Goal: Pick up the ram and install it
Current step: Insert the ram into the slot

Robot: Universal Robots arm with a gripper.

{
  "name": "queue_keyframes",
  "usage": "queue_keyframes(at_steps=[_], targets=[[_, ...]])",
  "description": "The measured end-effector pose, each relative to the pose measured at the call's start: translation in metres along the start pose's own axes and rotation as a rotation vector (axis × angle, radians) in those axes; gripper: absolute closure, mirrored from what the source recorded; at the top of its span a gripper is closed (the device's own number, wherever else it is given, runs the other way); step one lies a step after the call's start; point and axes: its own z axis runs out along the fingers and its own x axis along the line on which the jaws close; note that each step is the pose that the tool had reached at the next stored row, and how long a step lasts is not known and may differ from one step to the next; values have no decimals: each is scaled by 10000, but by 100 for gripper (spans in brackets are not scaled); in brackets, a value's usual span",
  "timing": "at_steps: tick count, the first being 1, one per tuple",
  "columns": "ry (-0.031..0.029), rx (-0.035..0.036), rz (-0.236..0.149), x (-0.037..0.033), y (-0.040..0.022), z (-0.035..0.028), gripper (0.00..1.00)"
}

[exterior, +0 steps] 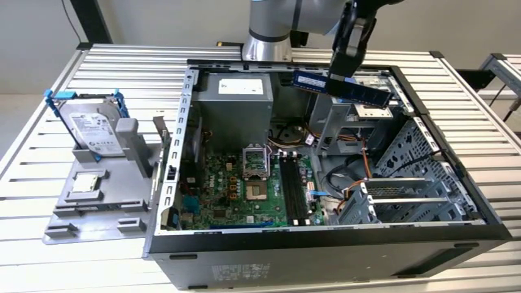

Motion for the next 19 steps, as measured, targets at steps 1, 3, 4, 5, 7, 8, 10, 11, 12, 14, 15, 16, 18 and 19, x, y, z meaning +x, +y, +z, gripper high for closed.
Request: queue_keyframes(at_steps=[1,3,4,5,7,8,10,11,12,14,15,16,18,19], targets=[[-1,1,44,0,0,0,100],[-1,3,136,0,0,0,100],[-2,3,194,0,0,0,100],[-4,5,267,0,0,0,100],[-6,8,464,0,0,0,100],[-8,10,568,0,0,0,100],[-12,13,760,0,0,0,100],[-13,15,863,0,0,0,100],[-15,16,964,0,0,1,100],[-18,20,1156,0,0,0,100],[-18,22,1249,0,0,0,100],[-20,23,1332,0,0,0,100],[-22,26,1495,0,0,0,100],[-23,27,1579,0,0,0,100]])
